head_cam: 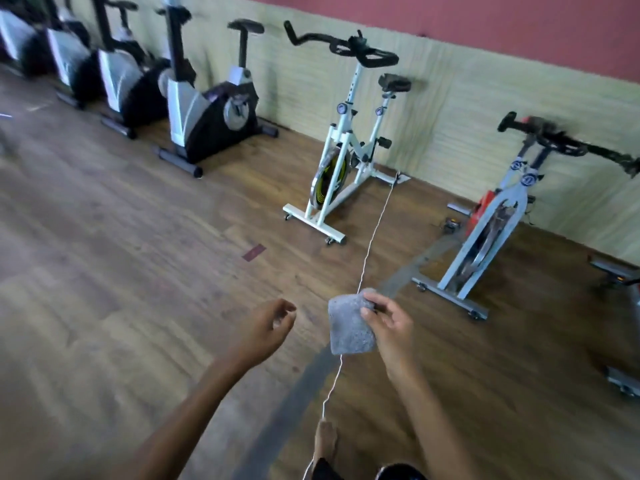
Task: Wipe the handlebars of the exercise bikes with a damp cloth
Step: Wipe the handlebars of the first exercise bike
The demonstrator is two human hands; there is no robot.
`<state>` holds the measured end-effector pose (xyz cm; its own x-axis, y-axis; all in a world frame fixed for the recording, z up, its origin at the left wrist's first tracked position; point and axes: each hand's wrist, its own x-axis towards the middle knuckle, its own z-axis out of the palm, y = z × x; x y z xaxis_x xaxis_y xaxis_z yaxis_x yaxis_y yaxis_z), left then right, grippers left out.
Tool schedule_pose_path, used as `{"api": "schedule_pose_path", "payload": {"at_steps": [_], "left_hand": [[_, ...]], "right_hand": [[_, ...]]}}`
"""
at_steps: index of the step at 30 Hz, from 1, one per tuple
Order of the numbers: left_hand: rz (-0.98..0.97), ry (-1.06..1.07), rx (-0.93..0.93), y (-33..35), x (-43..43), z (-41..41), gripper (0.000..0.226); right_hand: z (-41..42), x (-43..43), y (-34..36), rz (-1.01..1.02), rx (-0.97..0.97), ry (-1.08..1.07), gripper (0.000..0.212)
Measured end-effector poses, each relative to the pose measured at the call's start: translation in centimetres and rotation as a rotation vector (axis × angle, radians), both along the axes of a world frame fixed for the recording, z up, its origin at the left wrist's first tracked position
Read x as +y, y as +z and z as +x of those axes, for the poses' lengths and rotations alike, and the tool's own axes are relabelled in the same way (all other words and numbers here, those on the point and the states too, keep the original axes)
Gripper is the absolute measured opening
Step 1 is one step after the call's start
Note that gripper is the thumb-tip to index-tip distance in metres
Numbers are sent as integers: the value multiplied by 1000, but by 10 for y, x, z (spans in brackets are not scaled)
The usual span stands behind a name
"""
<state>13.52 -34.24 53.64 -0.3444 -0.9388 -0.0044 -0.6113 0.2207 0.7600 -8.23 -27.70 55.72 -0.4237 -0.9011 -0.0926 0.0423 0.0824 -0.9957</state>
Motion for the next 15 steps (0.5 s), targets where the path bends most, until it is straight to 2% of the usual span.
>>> {"api": "schedule_pose_path", "payload": {"at_steps": [5, 11, 15], "left_hand": [[-28, 92, -68, 12, -97, -22, 57], [-91, 186, -123, 31, -197, -33, 24], [-120, 262, -108, 35, -262, -24, 23]], "right_hand": [[-32, -111, 0, -26, 47, 87, 22], [-54, -237, 20, -69, 142, 225, 30], [-47, -315, 20, -78, 145, 254, 29]]}}
